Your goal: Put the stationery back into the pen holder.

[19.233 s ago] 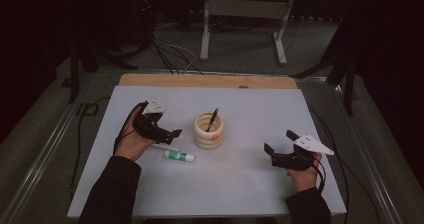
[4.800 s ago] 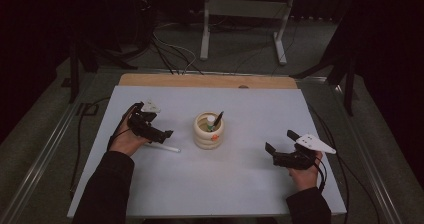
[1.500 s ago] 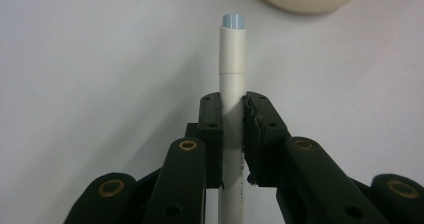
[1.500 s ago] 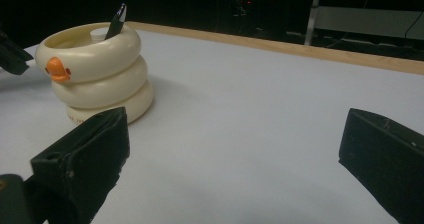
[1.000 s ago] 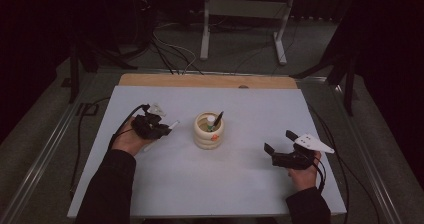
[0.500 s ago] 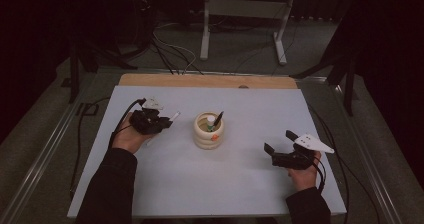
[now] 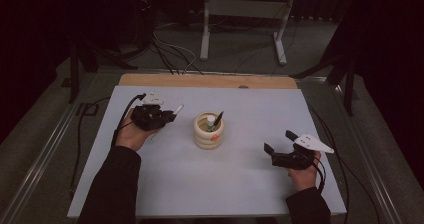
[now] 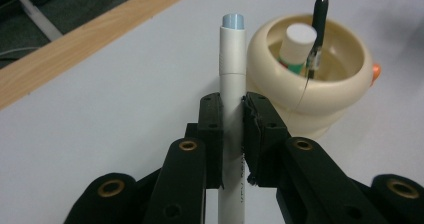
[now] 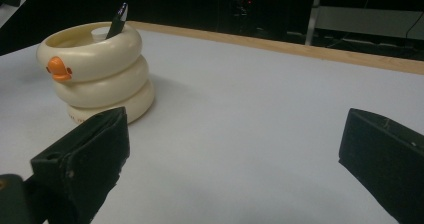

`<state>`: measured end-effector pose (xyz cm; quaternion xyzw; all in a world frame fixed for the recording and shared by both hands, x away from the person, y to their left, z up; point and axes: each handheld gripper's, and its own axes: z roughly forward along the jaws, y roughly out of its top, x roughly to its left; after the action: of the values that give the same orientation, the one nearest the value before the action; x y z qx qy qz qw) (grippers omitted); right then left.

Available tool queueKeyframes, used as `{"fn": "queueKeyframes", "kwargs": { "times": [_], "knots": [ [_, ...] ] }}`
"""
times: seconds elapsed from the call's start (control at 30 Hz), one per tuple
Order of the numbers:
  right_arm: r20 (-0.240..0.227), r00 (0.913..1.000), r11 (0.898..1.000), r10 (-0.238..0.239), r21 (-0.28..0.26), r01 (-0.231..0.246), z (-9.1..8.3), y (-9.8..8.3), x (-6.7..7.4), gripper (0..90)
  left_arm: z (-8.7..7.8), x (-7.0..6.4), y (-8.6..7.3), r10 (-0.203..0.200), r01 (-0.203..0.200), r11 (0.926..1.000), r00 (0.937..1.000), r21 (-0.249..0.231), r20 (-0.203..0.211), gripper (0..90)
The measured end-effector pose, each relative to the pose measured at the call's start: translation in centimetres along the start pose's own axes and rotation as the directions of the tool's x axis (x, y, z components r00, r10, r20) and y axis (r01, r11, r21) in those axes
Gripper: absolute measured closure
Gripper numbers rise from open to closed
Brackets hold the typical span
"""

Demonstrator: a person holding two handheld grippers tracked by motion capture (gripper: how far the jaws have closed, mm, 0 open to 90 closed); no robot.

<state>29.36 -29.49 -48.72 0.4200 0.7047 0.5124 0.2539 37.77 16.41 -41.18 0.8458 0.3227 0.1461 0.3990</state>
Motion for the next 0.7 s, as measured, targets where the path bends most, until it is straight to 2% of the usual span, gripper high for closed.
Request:
{"fn": "queueKeyframes", "kwargs": {
  "times": [0.33, 0.7],
  "knots": [
    [-0.001, 1.0000, 1.000, 0.000, 0.000, 0.000, 0.0, 0.0, 0.0, 0.0, 0.0, -0.5, 1.1, 0.007, -0.008, 0.9986, 0.9999, -0.053, -0.010, 79.7],
    [-0.002, 1.0000, 1.000, 0.002, 0.000, -0.002, 0.0, 0.0, -0.1, 0.0, 0.2, -1.0, 2.2, 0.014, -0.015, 0.9961, 0.9999, -0.087, -0.009, 79.7]
  ]
}}
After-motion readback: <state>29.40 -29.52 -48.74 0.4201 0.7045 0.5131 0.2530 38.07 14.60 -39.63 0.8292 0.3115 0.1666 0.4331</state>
